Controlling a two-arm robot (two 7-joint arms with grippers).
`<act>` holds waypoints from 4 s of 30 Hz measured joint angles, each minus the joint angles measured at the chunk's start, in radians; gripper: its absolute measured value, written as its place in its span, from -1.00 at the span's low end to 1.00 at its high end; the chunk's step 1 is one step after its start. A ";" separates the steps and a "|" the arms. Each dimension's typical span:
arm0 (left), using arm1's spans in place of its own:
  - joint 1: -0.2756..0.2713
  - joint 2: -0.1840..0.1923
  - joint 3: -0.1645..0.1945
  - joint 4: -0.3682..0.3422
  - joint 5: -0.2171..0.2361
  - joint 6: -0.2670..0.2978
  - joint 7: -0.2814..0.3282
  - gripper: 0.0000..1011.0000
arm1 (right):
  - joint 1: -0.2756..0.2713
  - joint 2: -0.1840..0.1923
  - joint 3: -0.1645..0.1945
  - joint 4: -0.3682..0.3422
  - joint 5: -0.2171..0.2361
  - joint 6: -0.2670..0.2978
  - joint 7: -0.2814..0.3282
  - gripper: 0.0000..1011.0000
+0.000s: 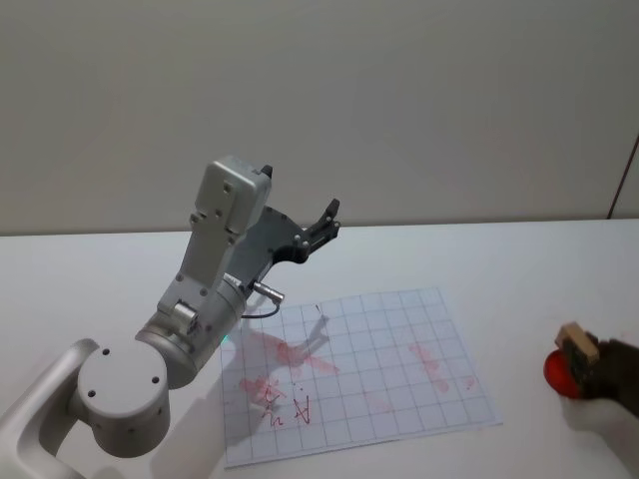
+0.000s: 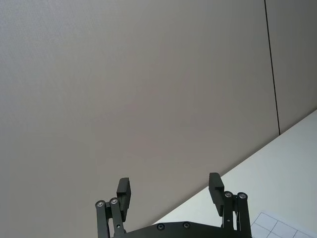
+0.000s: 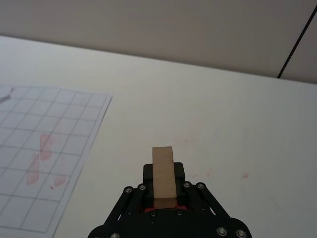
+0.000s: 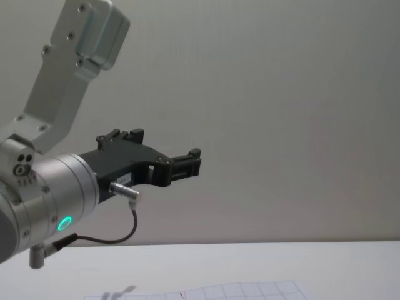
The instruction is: Use the one hand to pick up the stamp and affix it onto the A4 paper.
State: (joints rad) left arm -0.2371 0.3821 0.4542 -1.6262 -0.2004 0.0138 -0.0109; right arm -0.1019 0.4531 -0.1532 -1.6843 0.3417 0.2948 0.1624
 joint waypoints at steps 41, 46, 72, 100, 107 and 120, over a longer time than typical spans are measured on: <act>0.000 0.000 0.000 0.000 0.000 0.000 0.000 0.98 | 0.170 -0.104 -0.101 0.030 -0.045 0.007 0.313 -0.56; 0.000 0.000 0.000 0.000 0.000 0.000 0.000 0.98 | 0.182 -0.113 -0.122 0.075 -0.091 0.004 0.350 -0.56; 0.000 0.000 0.000 0.000 0.000 0.000 0.000 0.98 | 0.198 -0.132 -0.179 0.206 -0.202 -0.019 0.412 -0.56; 0.000 0.000 0.000 0.000 0.000 0.000 0.000 0.98 | 0.216 -0.148 -0.165 0.131 -0.068 -0.064 0.323 -0.56; 0.000 0.000 0.000 0.000 0.000 0.000 0.000 0.98 | 0.227 -0.138 -0.130 0.065 0.010 -0.058 0.259 -0.56; 0.000 0.000 0.000 0.000 0.000 0.000 0.000 0.98 | 0.200 -0.067 -0.053 -0.021 0.086 -0.039 0.125 -0.56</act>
State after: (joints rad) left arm -0.2371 0.3821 0.4542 -1.6262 -0.2004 0.0139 -0.0109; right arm 0.0981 0.3864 -0.2059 -1.7050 0.4278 0.2557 0.2870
